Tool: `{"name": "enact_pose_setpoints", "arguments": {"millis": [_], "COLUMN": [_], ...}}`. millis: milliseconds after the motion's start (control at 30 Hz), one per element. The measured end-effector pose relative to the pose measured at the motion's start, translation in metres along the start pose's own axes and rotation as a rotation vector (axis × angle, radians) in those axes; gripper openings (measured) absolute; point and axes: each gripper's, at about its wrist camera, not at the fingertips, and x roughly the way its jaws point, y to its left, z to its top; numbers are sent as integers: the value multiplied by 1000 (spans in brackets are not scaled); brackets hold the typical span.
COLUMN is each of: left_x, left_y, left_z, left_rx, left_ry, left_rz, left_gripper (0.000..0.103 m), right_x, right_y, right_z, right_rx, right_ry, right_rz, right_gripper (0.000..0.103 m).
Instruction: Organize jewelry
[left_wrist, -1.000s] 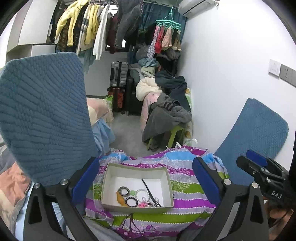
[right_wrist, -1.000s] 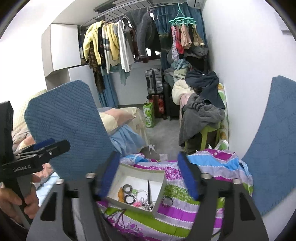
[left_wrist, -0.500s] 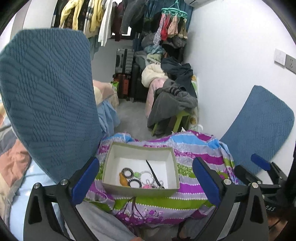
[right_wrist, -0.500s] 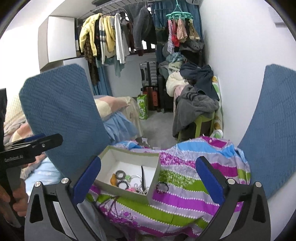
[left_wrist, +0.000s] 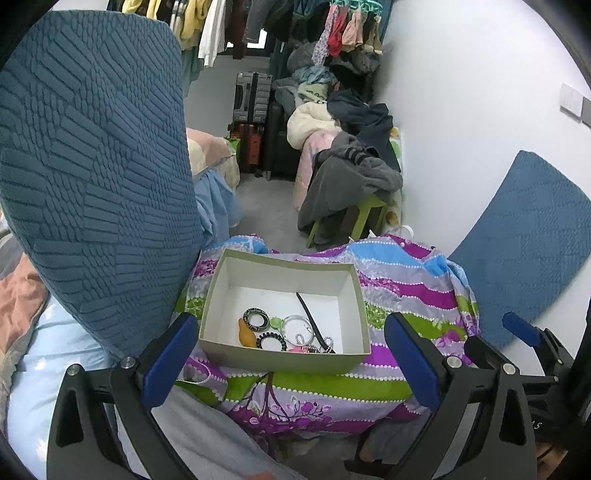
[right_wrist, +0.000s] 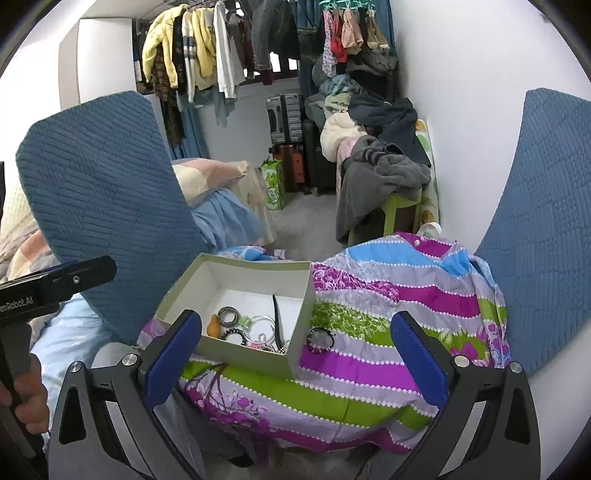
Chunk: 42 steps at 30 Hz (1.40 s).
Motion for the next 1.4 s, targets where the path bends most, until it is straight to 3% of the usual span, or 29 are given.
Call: {"name": "enact_pose_setpoints", "arguments": {"millis": [1400], "left_x": [4], "left_y": [3], "left_z": [-8], "left_rx": [45], "left_ry": [30], "left_rz": [15], "left_gripper": [101], "right_x": [-5], "right_y": [-12], "right_z": [-8], "right_rx": [1], "right_ry": [10], "right_rz": [-51], "right_gripper": [103]}}
